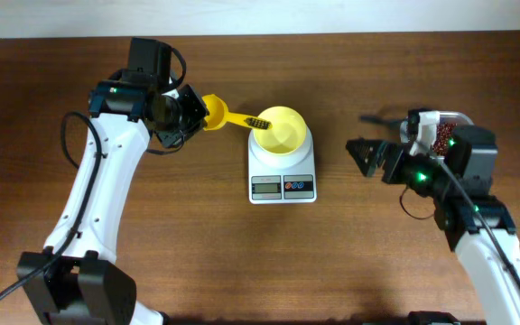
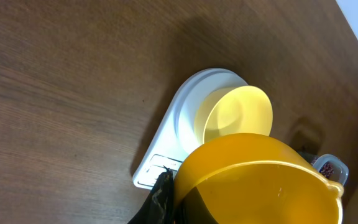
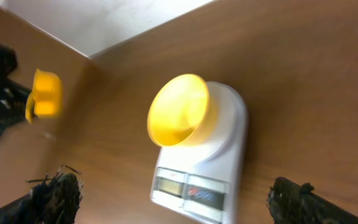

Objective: Scoop item into bowl and weigh 50g on scale
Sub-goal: 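Carry the scoop over the scale and extend the right gripper toward it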

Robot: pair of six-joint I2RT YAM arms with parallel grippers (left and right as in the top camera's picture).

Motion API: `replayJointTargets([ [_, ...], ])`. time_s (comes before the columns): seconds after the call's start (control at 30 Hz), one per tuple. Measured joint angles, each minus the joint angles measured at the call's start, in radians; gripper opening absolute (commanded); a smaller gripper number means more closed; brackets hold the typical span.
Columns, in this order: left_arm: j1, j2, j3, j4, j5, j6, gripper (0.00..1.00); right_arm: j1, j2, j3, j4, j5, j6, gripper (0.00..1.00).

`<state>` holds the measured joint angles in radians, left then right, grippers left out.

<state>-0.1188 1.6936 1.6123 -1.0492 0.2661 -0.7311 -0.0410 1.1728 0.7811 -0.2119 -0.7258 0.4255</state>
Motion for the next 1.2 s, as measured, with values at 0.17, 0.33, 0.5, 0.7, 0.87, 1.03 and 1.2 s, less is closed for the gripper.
replayJointTargets([
  [0.17, 0.000, 0.000, 0.000, 0.000, 0.000, -0.005, 0.00, 0.000, 0.113, 0.001, 0.073, -0.125, 0.259, 0.99],
  [0.33, -0.002, 0.000, 0.000, 0.000, 0.000, -0.047, 0.00, 0.000, 0.122, 0.001, 0.112, -0.204, 0.308, 0.99],
  [0.5, -0.042, 0.000, 0.000, 0.012, -0.002, -0.075, 0.00, 0.000, 0.122, 0.001, 0.191, -0.265, 0.331, 0.99],
  [0.7, -0.145, 0.000, 0.000, 0.072, -0.085, -0.105, 0.02, 0.028, 0.122, 0.001, 0.214, -0.291, 0.352, 0.99],
  [0.87, -0.179, 0.000, 0.000, 0.107, -0.117, -0.127, 0.00, 0.109, 0.122, 0.001, 0.278, -0.298, 0.357, 0.99],
  [1.03, -0.179, 0.000, 0.000, 0.108, -0.121, -0.127, 0.00, 0.132, 0.122, 0.001, 0.292, -0.298, 0.357, 0.99],
  [1.2, -0.208, 0.000, 0.000, 0.108, -0.124, -0.127, 0.00, 0.132, 0.122, 0.001, 0.300, -0.341, 0.338, 0.99],
])
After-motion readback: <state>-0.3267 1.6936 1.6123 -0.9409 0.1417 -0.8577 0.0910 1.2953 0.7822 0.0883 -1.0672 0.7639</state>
